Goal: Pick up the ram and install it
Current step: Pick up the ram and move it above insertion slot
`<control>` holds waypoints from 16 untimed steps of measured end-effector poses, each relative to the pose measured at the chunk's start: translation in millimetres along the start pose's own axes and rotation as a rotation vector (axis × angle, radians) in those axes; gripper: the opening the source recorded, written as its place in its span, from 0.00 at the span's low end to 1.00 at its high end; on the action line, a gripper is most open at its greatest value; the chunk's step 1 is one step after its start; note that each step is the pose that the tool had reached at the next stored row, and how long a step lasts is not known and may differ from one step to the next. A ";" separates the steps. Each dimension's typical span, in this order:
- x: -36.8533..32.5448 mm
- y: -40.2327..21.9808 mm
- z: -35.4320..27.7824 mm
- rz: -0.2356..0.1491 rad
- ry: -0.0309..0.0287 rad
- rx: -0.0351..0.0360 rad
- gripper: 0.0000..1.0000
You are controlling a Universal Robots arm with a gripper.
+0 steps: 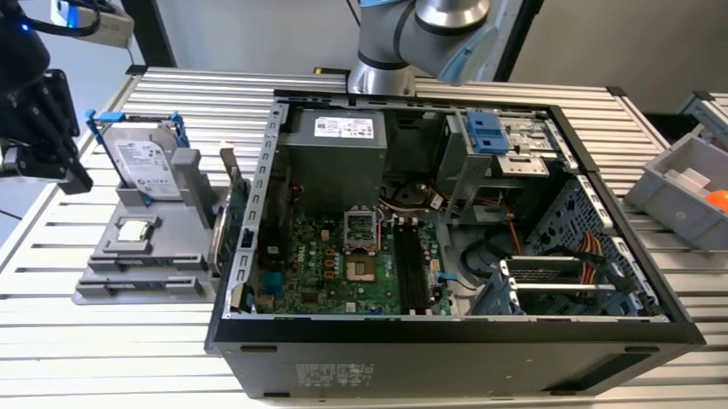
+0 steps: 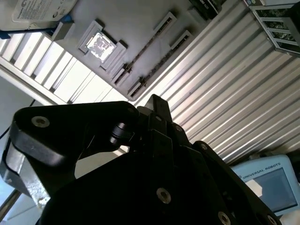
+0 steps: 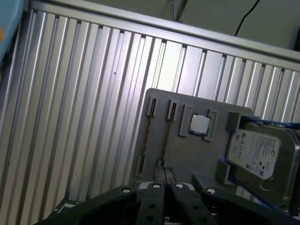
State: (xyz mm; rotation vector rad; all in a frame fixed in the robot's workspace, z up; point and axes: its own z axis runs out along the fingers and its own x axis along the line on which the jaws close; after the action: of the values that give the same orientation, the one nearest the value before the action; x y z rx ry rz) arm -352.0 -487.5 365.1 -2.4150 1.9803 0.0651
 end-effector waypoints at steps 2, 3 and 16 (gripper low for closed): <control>0.0 0.2 0.9 0.000 0.0000 0.0001 0.00; 0.0 0.2 1.1 0.000 0.0001 -0.0002 0.00; 0.0 0.3 1.7 0.000 0.0001 -0.0001 0.00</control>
State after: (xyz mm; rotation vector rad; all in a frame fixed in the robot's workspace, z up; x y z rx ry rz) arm -352.3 -487.4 363.4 -2.4147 1.9808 0.0652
